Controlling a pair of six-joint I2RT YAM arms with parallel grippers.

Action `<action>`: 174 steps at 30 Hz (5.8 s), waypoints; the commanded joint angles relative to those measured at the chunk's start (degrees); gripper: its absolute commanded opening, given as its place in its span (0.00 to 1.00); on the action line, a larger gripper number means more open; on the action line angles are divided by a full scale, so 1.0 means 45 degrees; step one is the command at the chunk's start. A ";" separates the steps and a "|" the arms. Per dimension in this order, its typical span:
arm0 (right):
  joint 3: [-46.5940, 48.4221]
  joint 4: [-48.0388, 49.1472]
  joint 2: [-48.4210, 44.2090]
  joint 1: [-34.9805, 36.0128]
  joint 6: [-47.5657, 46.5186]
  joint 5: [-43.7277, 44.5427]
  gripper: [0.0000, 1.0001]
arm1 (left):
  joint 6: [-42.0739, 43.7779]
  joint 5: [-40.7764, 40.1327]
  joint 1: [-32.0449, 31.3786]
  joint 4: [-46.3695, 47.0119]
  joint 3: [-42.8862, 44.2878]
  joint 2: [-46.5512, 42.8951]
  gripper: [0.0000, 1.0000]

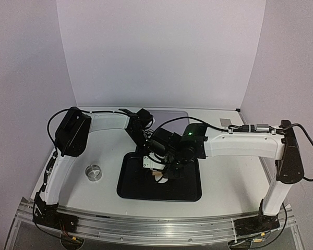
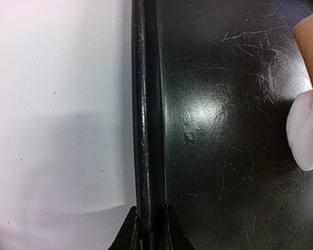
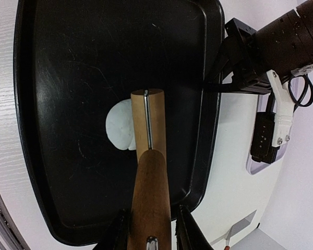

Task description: Roll out the dumpling wrappers from the dough

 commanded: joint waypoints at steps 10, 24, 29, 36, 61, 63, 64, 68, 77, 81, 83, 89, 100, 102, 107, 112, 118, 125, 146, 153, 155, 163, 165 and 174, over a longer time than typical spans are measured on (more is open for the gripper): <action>-0.0779 -0.0677 0.0430 0.0601 -0.0081 -0.1052 0.00 | 0.0287 -0.1402 -0.0011 0.0098 -0.0386 0.0241 0.00; -0.0026 -0.1342 0.1686 0.1026 -0.0442 -0.1097 0.00 | 0.0188 -0.1501 -0.0022 0.0205 -0.0440 0.0236 0.00; -0.1096 -0.1444 0.1157 0.1576 0.0464 -0.1524 0.00 | 0.0122 -0.1492 -0.0002 0.0294 -0.0522 0.0176 0.00; -0.1575 -0.1531 0.1394 0.2064 0.0679 -0.1366 0.00 | 0.0144 -0.1725 -0.0007 0.0441 -0.0563 0.0196 0.00; -0.0829 -0.1036 0.2990 0.1377 0.0208 -0.2105 0.00 | 0.0145 -0.2261 -0.0003 0.0675 -0.0592 0.0227 0.00; -0.0914 -0.0921 0.3083 0.1182 0.0226 -0.2098 0.00 | 0.0148 -0.2293 -0.0008 0.0688 -0.0572 0.0230 0.00; -0.0973 -0.0894 0.3058 0.1141 0.0276 -0.2075 0.00 | 0.0149 -0.2300 -0.0003 0.0687 -0.0554 0.0224 0.00; -0.1574 -0.0978 0.2068 0.1516 0.0886 -0.2038 0.00 | 0.0128 -0.2351 -0.0007 0.0706 -0.0462 0.0253 0.00; -0.0828 -0.1354 0.1805 0.1127 0.2667 -0.0191 0.00 | 0.0103 -0.2324 -0.0014 0.0671 -0.0356 0.0372 0.00; 0.0922 -0.1359 0.2402 0.0140 0.3405 0.1131 0.00 | 0.0124 -0.2286 -0.0012 0.0628 -0.0509 0.0296 0.00; 0.1793 -0.1327 0.2328 -0.0109 0.3453 0.1168 0.00 | 0.0115 -0.2261 -0.0003 0.0623 -0.0562 0.0255 0.00; 0.2356 -0.1257 0.1077 0.0468 0.2185 0.1415 0.00 | 0.0033 -0.2192 -0.0002 0.0716 -0.0545 0.0272 0.00; -0.0015 -0.1193 -0.0053 0.1850 0.0916 0.0553 0.00 | -0.0037 -0.2066 -0.0011 0.0632 -0.0526 0.0230 0.00; -0.0014 -0.1112 0.0323 0.1794 0.0921 0.0528 0.00 | -0.0065 -0.1987 0.0000 0.0564 -0.0533 0.0221 0.00; -0.0158 -0.0944 0.0391 0.1505 0.1462 0.0968 0.00 | -0.0072 -0.1968 -0.0004 0.0532 -0.0597 0.0208 0.00; -0.0253 -0.0958 0.0760 0.1425 0.1310 0.0562 0.00 | -0.0057 -0.1896 -0.0035 0.0554 -0.0457 0.0253 0.00; -0.1041 -0.0975 0.1020 0.1416 0.0828 -0.0661 0.00 | 0.0017 -0.1943 -0.0022 0.0507 -0.0430 0.0209 0.00; -0.0943 -0.1172 0.2183 0.0363 0.1206 -0.1439 0.00 | 0.0128 -0.2044 -0.0033 0.0510 -0.0418 0.0224 0.00; -0.1096 -0.1842 0.2843 0.1248 0.1889 -0.0080 0.00 | 0.0320 -0.2090 -0.0108 0.0764 -0.0684 0.0121 0.00; -0.1264 -0.1534 0.3268 0.1529 0.1579 0.0340 0.00 | 0.0470 -0.2200 -0.0106 0.0812 -0.0685 0.0200 0.00; -0.0573 -0.1509 0.3613 0.1304 0.1353 0.0436 0.00 | 0.0513 -0.2196 -0.0133 0.0772 -0.0696 0.0172 0.00; -0.0134 -0.1362 0.2892 0.0977 0.1806 0.0249 0.00 | 0.0563 -0.2036 -0.0195 0.0614 -0.0761 0.0132 0.00; -0.1305 -0.1344 0.2578 0.1732 0.1929 0.0123 0.00 | 0.0602 -0.2035 -0.0175 0.0619 -0.0744 0.0113 0.00; -0.2512 -0.1298 0.1861 0.2458 0.3329 -0.0435 0.00 | 0.0736 -0.2177 -0.0106 0.0626 -0.0752 0.0186 0.00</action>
